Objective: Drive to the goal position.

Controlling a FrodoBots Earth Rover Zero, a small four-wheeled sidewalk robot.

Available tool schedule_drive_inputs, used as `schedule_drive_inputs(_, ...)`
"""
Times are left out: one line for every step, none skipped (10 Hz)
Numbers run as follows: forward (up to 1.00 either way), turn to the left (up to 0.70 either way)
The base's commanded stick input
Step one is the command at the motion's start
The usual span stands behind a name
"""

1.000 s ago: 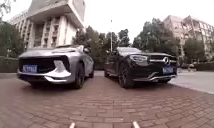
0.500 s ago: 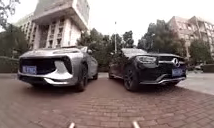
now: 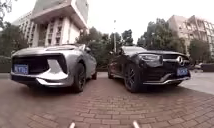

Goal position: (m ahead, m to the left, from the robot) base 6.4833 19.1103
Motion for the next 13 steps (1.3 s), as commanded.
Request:
schedule_drive_inputs(0.45, 0.0)
schedule_drive_inputs(0.45, 0.0)
schedule_drive_inputs(0.45, 0.0)
schedule_drive_inputs(0.45, 0.0)
schedule_drive_inputs(0.45, -0.02)
schedule_drive_inputs(0.45, -0.11)
schedule_drive_inputs(0.45, -0.23)
schedule_drive_inputs(0.45, -0.27)
schedule_drive_inputs(0.45, -0.27)
schedule_drive_inputs(0.45, -0.13)
schedule_drive_inputs(0.45, 0.0)
schedule_drive_inputs(0.45, 0.0)
schedule_drive_inputs(0.45, 0.0)
